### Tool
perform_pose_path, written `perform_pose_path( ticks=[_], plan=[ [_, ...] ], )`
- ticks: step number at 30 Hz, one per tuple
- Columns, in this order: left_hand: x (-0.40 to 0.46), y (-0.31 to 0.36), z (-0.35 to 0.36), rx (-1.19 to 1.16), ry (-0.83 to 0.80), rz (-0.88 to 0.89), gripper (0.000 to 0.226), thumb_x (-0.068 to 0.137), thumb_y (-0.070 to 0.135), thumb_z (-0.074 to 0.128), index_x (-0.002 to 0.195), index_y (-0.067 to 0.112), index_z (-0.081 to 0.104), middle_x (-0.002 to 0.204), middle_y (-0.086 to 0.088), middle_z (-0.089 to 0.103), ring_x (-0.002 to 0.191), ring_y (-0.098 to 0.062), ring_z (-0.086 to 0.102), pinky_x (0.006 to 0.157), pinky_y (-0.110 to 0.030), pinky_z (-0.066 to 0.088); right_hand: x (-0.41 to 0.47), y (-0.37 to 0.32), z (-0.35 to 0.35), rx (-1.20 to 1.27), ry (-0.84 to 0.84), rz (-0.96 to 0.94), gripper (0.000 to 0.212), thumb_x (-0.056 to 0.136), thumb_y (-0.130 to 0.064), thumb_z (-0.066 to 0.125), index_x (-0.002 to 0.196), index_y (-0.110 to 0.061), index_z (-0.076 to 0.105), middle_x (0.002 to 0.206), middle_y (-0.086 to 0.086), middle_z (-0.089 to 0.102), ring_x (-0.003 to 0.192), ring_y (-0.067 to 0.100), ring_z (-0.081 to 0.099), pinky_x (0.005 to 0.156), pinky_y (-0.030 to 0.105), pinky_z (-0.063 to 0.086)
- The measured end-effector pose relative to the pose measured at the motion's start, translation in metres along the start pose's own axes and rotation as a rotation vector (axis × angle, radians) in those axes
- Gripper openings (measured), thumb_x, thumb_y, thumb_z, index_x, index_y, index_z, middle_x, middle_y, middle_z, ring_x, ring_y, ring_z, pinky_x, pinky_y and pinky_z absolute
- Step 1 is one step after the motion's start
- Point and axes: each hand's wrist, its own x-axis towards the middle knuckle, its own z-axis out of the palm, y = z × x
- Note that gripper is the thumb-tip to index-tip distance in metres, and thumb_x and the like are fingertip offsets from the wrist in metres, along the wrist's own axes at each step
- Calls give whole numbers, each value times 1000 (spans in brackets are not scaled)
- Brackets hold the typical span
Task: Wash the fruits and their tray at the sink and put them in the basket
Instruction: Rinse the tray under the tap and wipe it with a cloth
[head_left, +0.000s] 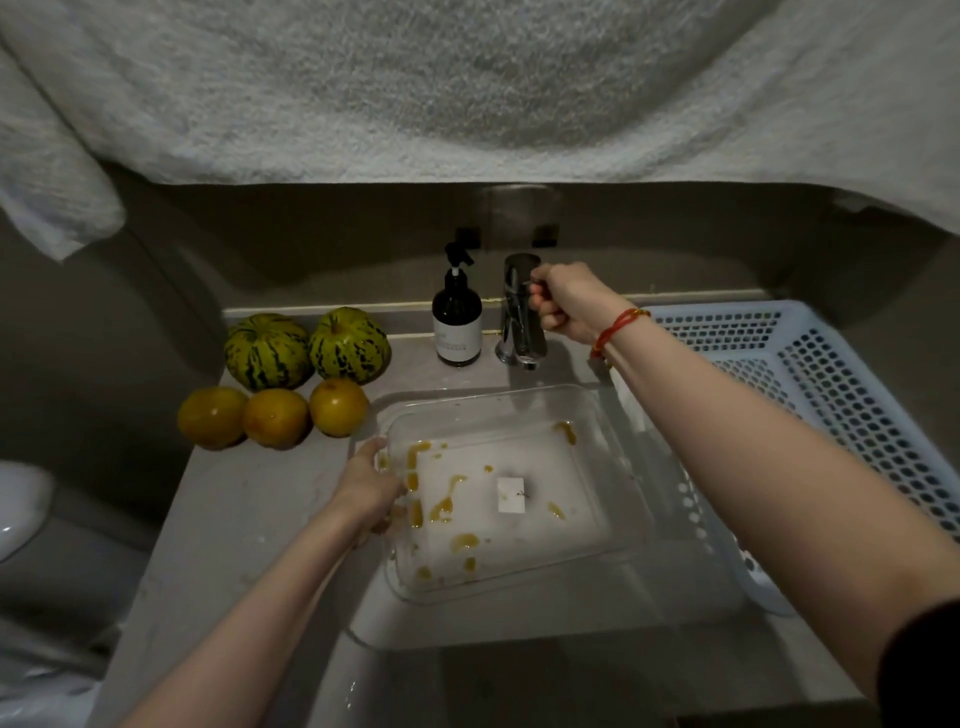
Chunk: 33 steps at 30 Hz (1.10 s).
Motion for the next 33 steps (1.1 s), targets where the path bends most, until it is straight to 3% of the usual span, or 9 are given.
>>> perform_pose_path(
  ticks=[4, 9, 13, 19, 22, 23, 27, 33],
  plan=[
    [7, 1, 4, -17, 0, 8, 68, 87, -6, 52, 145, 23, 31, 112, -26, 56, 52, -20, 51, 31, -17, 39, -4, -5, -1, 2, -22, 3, 39, 98, -16, 34, 60, -13, 42, 54, -1, 36, 26, 4, 26, 29, 15, 19],
    [14, 2, 11, -28, -6, 11, 69, 86, -4, 54, 145, 24, 30, 91, -15, 57, 52, -20, 51, 34, -18, 38, -5, -5, -1, 1, -33, 8, 39, 99, -17, 33, 60, -13, 41, 54, -2, 36, 27, 4, 27, 30, 15, 20],
    [16, 4, 17, -9, -2, 14, 65, 87, -4, 50, 144, 23, 32, 87, -11, 53, 51, -19, 51, 33, -16, 38, -3, -4, -2, 4, -37, 3, 39, 99, -18, 34, 61, -14, 43, 52, -3, 37, 27, 4, 28, 30, 15, 21],
    [17, 9, 29, -10, -26, 32, 66, 86, -2, 49, 144, 24, 32, 113, -21, 58, 71, -25, 59, 42, -23, 43, -6, 0, -6, 3, -86, -41, 42, 102, -27, 32, 65, -11, 46, 53, -2, 39, 29, 3, 29, 31, 14, 21],
    [20, 10, 38, -13, -23, 42, 66, 85, -5, 47, 143, 23, 33, 119, -22, 58, 94, -37, 63, 57, -32, 51, -13, 7, -13, 1, -46, -92, 47, 102, -34, 29, 67, -10, 49, 51, -2, 40, 30, 4, 31, 31, 15, 22],
    [21, 10, 41, -14, -25, 50, 66, 85, -7, 46, 143, 22, 33, 120, -23, 57, 92, -37, 63, 60, -33, 53, -16, 11, -16, 22, -4, -101, 47, 102, -33, 29, 67, -10, 49, 49, -2, 41, 31, 5, 32, 31, 15, 23],
    [26, 10, 53, -26, -21, 81, 63, 85, -8, 43, 140, 22, 37, 98, -16, 61, 61, -22, 58, 45, -26, 49, -28, 54, -27, 19, 239, -133, 43, 100, -23, 33, 61, -12, 49, 49, 1, 45, 36, 10, 38, 33, 15, 27],
    [42, 10, 74, 24, 8, 102, 56, 85, -3, 43, 134, 24, 44, 82, -6, 62, 83, -36, 65, 69, -43, 56, -37, 156, -23, -71, 216, -153, 36, 95, -4, 38, 62, -13, 52, 59, 2, 50, 49, 10, 45, 45, 15, 39]
  ],
)
